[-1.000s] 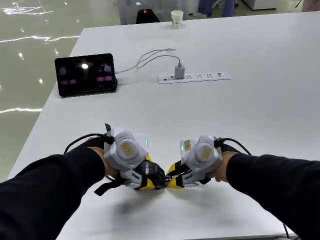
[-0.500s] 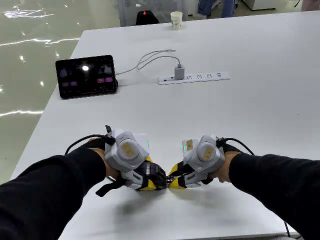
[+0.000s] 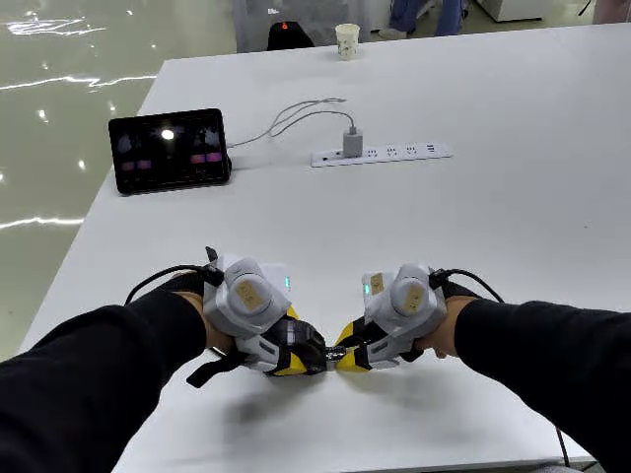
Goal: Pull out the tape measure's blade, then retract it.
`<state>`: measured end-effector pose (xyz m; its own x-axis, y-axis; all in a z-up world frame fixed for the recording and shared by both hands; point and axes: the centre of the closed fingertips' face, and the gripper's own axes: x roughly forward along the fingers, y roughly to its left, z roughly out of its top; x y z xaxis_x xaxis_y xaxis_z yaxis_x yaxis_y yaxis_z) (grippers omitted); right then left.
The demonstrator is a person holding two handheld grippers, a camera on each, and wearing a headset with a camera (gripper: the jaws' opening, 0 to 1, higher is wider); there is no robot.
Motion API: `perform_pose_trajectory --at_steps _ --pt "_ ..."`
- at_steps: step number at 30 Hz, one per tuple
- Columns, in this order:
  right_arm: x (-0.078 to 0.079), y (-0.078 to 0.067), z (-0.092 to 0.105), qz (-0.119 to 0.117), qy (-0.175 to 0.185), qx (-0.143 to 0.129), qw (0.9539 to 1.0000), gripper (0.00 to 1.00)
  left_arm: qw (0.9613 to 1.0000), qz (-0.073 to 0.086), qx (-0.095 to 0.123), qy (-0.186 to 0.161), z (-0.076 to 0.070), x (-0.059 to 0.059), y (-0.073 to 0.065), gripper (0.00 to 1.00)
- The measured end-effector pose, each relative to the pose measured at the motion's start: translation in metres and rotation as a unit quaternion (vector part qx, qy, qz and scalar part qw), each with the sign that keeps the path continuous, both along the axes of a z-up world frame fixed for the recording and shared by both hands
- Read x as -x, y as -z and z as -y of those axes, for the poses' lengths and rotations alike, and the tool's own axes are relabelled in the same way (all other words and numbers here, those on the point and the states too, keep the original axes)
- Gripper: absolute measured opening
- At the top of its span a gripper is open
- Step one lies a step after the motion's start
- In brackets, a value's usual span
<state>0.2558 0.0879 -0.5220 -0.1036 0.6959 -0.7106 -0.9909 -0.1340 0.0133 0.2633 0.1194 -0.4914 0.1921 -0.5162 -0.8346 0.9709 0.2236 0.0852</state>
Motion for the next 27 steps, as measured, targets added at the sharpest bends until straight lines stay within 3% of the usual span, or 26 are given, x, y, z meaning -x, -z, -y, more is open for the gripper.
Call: perform_pose_trajectory --at_steps 27 --pt "-0.005 0.000 0.023 -0.004 0.008 0.011 0.9999 0.10 1.0000 0.000 0.004 -0.003 0.000 -0.001 -0.001 0.31"
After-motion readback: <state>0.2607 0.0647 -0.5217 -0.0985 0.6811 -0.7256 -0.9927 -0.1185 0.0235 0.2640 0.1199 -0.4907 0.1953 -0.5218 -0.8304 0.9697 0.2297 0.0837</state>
